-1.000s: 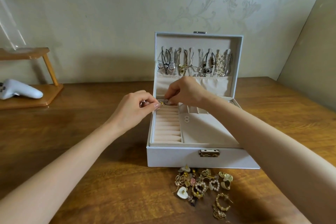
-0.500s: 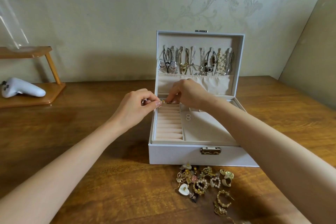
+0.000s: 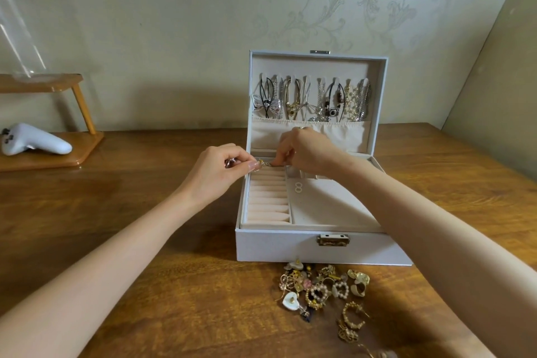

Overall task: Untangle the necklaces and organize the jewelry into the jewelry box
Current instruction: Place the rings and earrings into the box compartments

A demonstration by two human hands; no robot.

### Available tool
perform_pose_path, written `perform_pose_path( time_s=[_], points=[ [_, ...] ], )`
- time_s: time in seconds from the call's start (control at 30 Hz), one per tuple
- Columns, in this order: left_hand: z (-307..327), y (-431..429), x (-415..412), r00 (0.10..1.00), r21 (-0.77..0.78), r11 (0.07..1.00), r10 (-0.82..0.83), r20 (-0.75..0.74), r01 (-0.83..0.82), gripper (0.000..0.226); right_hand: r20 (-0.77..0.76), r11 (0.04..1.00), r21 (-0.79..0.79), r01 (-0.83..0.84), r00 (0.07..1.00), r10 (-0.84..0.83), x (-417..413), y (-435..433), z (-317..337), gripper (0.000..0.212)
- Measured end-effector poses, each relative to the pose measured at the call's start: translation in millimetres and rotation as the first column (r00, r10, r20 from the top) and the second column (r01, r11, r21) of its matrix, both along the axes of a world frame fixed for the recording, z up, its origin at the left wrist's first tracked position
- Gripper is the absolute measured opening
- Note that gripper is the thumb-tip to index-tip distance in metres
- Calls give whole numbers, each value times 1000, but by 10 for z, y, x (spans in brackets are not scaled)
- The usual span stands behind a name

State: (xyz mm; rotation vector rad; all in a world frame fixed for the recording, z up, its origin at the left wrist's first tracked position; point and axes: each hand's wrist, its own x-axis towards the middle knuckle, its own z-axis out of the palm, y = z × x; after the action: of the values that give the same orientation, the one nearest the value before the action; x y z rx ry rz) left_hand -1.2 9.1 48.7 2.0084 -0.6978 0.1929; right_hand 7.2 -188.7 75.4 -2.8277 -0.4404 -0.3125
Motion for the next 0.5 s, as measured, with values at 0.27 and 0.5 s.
perform_pose_path(
  time_s=[0.27, 0.5],
  points=[
    [5, -55, -43, 993, -131, 991, -7, -116, -9, 9, -143, 762, 623, -178, 931, 335, -255, 66, 157, 21],
    [8, -72, -58, 995, -114, 993, 16, -99, -27, 14, -41, 801, 590, -103, 987, 156, -174, 42, 63, 20]
  ],
)
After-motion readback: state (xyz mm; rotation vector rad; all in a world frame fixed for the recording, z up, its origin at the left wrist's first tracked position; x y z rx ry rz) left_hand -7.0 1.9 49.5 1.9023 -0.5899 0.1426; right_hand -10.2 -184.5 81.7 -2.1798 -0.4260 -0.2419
